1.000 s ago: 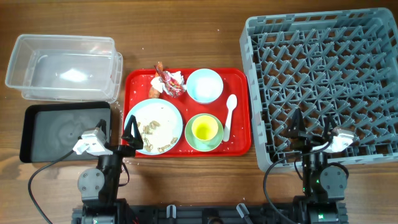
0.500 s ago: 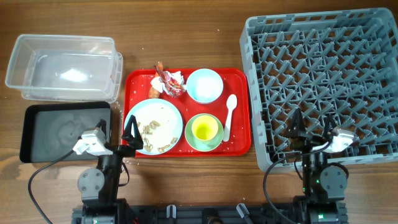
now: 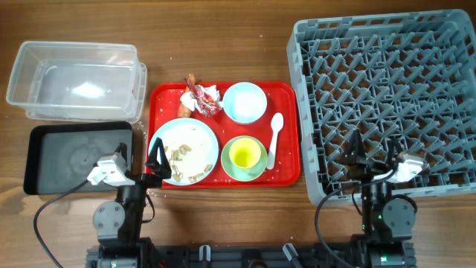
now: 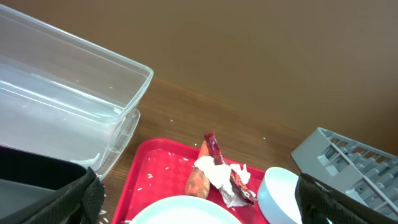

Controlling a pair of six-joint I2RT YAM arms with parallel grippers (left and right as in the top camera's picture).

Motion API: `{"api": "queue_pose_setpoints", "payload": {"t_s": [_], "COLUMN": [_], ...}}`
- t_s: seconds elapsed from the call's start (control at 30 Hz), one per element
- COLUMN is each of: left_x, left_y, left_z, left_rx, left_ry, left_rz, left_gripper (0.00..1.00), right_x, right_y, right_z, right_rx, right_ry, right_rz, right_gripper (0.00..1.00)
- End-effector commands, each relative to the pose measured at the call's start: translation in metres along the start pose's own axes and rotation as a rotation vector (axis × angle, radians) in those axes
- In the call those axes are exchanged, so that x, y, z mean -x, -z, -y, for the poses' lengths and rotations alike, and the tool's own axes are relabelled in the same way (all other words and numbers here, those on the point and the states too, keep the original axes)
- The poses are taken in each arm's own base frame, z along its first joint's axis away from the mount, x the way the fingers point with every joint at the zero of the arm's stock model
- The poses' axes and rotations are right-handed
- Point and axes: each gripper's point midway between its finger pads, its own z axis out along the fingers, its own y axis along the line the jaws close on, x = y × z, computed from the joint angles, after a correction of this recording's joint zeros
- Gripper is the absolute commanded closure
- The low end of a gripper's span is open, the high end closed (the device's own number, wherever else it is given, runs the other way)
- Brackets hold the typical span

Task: Sort waste into correct bins and load items into the dishwasher rack

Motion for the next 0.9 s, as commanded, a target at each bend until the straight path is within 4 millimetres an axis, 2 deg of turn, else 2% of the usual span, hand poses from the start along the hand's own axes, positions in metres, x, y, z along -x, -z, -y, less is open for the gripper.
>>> {"api": "queue_pose_setpoints", "payload": {"t_s": [0.0, 0.1, 0.2, 0.33, 0.43, 0.53, 0.63, 0.87], "left_x": [-0.001, -0.003, -0.005, -0.005, 0.01, 0.037, 0.045, 0.069], "left_y": [0.0, 0.0, 0.002, 0.007, 0.012, 0.019, 0.019, -0.003], "left_z": [-0.002, 0.004, 0.024, 0.048, 0.061, 0.074, 0.077, 0.086], "left_rx": [0.006, -0.024, -0.137, -0.27, -0.318, -0.329, -0.269, -0.112], "left_ry": [-0.009, 0.002, -0.003, -0.014, -0.019, 0.02, 0.054, 0.135], "left_rz": [0.004, -0.007, -0.031, -0.044, -0.022, -0.005, -0.131, -0.454], "left_gripper": [0.0, 0.0, 0.0, 0.0, 0.0, 0.0, 0.0, 0.0], "right_x": [0.002, 0.0, 0.0, 0.002, 0.022, 0.049, 0.059, 0.046], "right_y": [0.0, 0.0, 0.0, 0.005, 0.016, 0.027, 0.032, 0.021], "right_z": [-0.001, -0.006, -0.008, -0.036, -0.064, -0.076, -0.079, -0.071], "right_rx": [0.006, 0.034, 0.044, 0.196, 0.337, 0.357, 0.317, 0.112], "right_ry": [-0.007, -0.042, -0.148, -0.124, -0.042, 0.019, 0.048, 0.028], "right_rz": [0.008, -0.001, -0.007, -0.039, -0.035, -0.05, -0.184, -0.726], "right_gripper": [0.0, 0.0, 0.0, 0.0, 0.0, 0.0, 0.0, 0.0]}}
